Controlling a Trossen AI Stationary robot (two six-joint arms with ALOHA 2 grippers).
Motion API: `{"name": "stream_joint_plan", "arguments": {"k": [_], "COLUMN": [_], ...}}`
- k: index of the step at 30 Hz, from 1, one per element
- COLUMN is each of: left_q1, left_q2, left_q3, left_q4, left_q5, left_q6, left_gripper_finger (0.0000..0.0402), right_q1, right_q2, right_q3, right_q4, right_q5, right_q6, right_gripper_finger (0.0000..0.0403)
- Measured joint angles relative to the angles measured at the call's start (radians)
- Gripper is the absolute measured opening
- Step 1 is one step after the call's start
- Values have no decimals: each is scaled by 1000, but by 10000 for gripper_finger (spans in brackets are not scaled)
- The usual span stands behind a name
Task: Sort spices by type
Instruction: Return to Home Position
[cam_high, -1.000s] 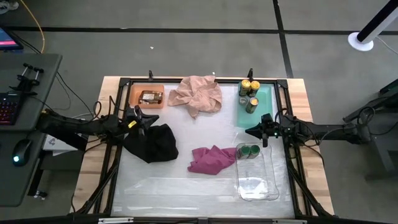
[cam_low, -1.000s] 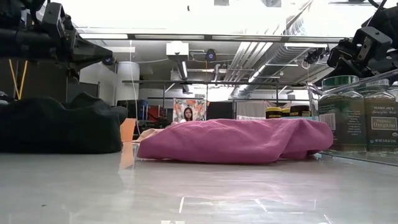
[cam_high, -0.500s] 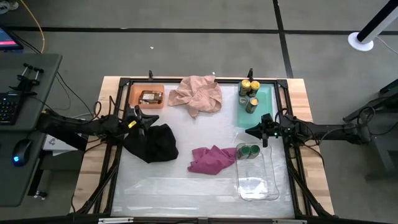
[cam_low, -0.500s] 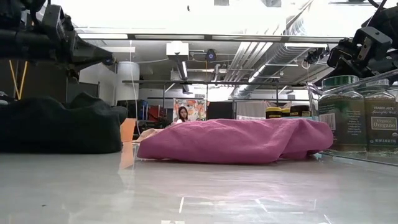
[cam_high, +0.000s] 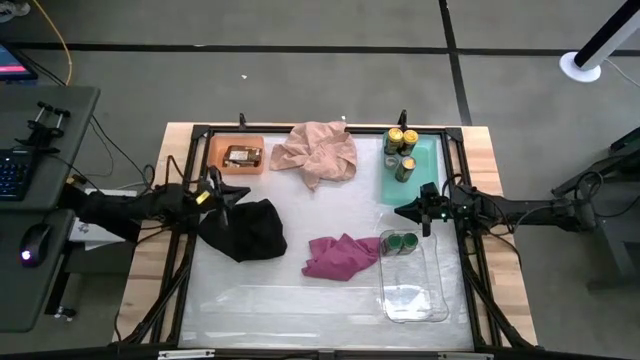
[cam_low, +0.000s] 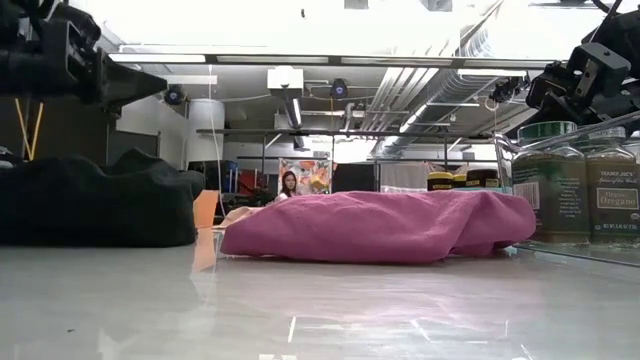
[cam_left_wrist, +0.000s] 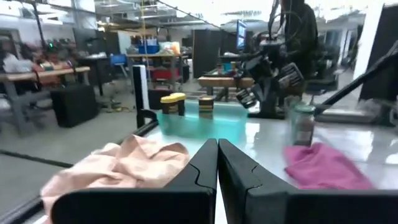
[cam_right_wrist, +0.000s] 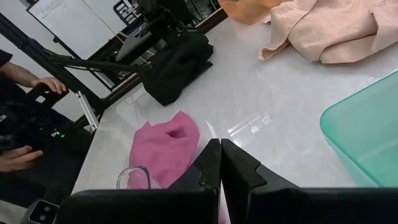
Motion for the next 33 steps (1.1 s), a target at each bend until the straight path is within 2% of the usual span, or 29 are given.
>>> {"name": "stream_joint_plan", "arguments": {"k": [5,11,33], "left_q1": [-4,-4,-4], "left_q2": [0,0,1], "left_q3": [0,0,0], "left_q4": [-1,-3,-2], "left_q5": [15,42,41], "left_q6": [-55,-193,-195], "left_gripper_finger": [0,0,0], "right_q1": [0,0,0], "right_q2": [0,0,0], "right_q3": [0,0,0], "right_q4": [1,1,1], "right_q5": [0,-1,-3], "right_q6": [0,0,0], "right_gripper_finger": [1,1,1]}}
